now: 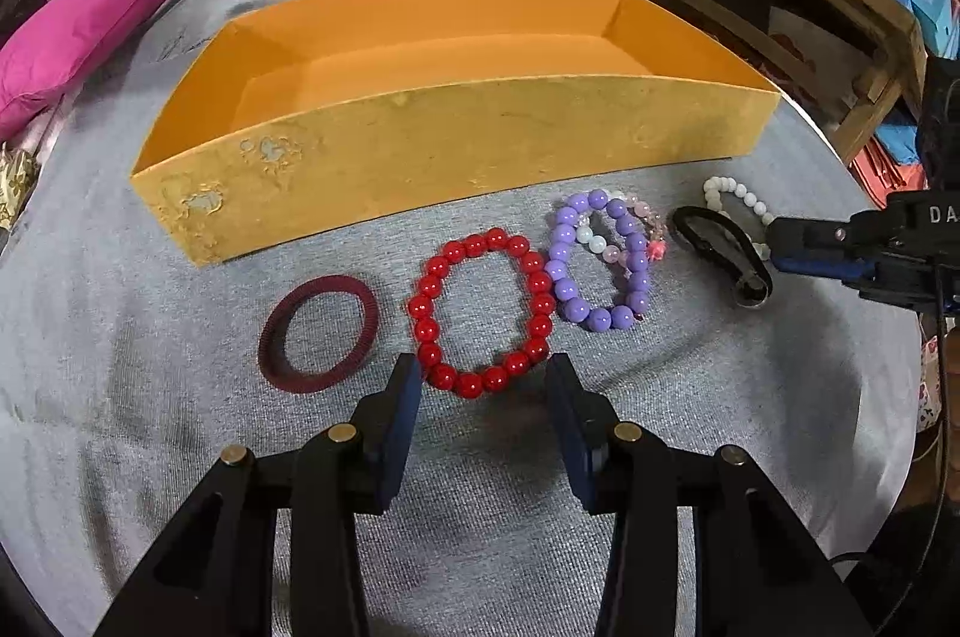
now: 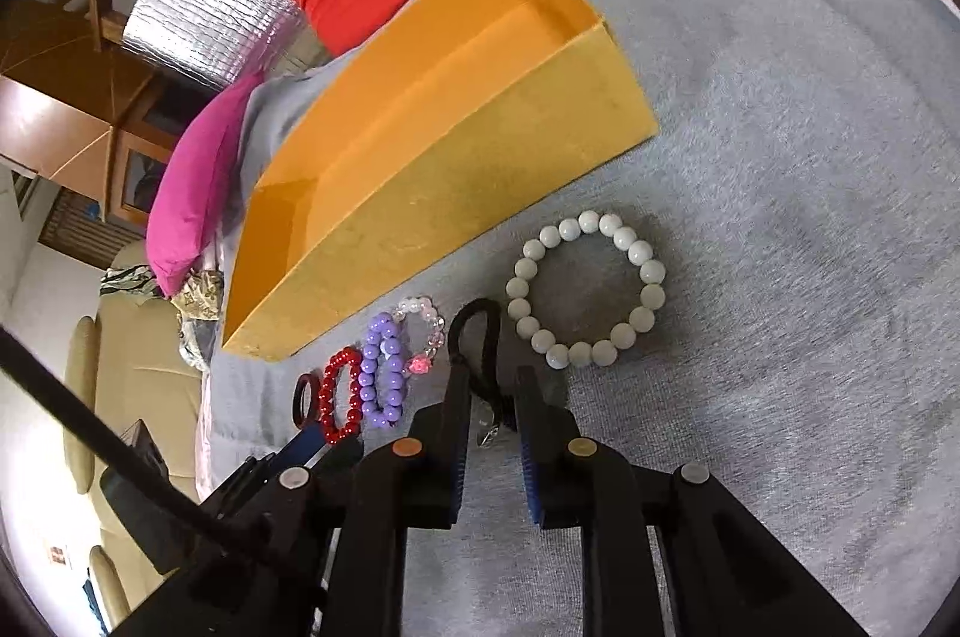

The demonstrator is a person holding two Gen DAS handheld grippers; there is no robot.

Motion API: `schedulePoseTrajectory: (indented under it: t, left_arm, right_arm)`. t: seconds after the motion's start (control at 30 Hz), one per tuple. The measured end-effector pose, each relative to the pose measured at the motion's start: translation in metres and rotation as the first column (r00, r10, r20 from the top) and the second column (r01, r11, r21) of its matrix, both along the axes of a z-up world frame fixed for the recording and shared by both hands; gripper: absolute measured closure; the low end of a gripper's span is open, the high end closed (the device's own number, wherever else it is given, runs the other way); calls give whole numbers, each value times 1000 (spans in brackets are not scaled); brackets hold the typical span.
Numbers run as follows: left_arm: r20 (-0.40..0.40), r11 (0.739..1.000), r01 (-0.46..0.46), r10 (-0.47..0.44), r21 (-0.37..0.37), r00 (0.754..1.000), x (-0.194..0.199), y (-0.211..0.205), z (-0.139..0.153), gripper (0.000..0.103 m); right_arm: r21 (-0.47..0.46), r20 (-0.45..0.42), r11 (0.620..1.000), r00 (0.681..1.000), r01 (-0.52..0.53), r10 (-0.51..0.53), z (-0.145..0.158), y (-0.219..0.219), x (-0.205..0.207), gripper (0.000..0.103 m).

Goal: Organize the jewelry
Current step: 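Grasp the black hair tie with the right tool while the left grasps the red beaded bracelet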

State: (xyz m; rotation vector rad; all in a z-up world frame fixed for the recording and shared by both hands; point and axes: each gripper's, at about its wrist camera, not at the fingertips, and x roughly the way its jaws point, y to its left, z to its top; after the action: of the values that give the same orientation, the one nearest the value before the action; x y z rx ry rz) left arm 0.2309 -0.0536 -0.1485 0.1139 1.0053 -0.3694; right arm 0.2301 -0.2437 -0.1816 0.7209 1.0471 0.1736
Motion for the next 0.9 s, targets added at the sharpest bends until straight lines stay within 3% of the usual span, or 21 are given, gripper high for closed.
schedulePoseTrajectory:
  t: [0.13,0.2,0.23,0.27,0.33,0.4,0.43,0.47,0.5,0.6,0.7,0.9]
  left_arm:
    - [0,1000,-10,10,-8,1000,0,4,0,58]
    - [-7,1000,-13,12,-20,1000,0,7,-1,58]
    - [-7,1000,-12,12,-24,1000,1,9,-1,58]
    - [-6,1000,-10,10,-27,1000,1,12,0,58]
    - [-2,999,-9,9,-31,1000,2,15,1,58]
    - [-4,999,-3,3,-39,1000,2,15,1,58]
    - [-8,999,2,-3,-43,1000,3,13,0,58]
    - [-7,999,6,-6,-43,1000,3,11,-1,58]
    - [-3,999,10,-10,-42,1000,3,9,-1,59]
    - [11,999,42,-42,-35,999,0,2,-2,77]
    - [25,998,57,-56,-35,998,-3,-1,-1,84]
    - [6,999,23,-22,-46,1000,3,2,-2,81]
  right_arm:
    - [-13,-21,1000,999,-24,24,-5,11,4,83]
    - [-25,-33,999,999,-34,33,-6,18,7,71]
    - [-44,-40,998,999,-33,31,-7,21,8,55]
    - [-65,-34,997,999,-29,27,-7,23,8,49]
    - [-89,-1,996,1000,-23,23,-4,24,7,49]
    - [-119,6,992,999,-36,37,-4,27,8,54]
    - [-124,0,991,999,-40,41,-5,27,9,71]
    - [-137,-20,989,999,-47,45,-10,28,11,80]
    - [-155,-30,987,998,-50,46,-12,29,11,81]
    - [-176,-8,983,998,-57,57,-8,33,10,89]
    - [-167,-1,985,999,-46,47,-6,31,8,93]
    - [-139,-15,989,999,-45,43,-9,28,9,93]
